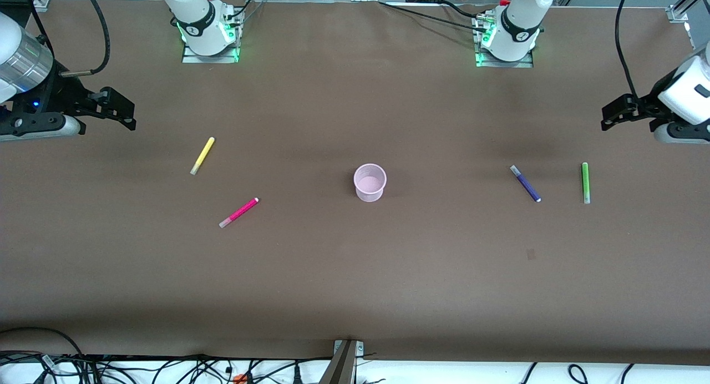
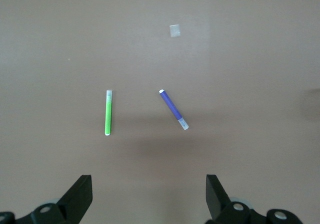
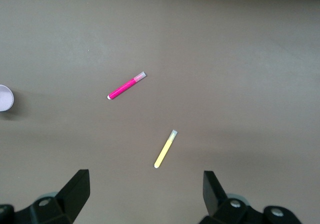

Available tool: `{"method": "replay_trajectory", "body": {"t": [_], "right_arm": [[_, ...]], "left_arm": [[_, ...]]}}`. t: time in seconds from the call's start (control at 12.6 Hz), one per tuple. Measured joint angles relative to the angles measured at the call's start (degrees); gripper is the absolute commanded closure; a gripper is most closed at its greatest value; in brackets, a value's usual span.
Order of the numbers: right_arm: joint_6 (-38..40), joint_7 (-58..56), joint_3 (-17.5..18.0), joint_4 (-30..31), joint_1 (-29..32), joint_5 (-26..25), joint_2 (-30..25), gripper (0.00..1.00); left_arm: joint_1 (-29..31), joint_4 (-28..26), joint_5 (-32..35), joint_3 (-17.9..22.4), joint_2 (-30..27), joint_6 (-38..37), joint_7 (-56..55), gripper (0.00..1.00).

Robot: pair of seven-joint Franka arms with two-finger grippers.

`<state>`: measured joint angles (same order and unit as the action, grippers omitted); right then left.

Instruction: Organize pens into pink holder with both arms

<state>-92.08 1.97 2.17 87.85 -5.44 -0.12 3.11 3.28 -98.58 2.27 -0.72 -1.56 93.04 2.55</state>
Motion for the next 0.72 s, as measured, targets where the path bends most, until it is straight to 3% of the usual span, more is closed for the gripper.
{"method": "replay_trajectory", "body": {"t": [0.72], "right_arm": [[-1.89,0.36,-0.23,1.31,0.02,0.03,-0.82,0.0]], "left_arm": [[1.88,-0.04,-1.51,-0.15,0.13,0.61,0.18,0.0]]}}
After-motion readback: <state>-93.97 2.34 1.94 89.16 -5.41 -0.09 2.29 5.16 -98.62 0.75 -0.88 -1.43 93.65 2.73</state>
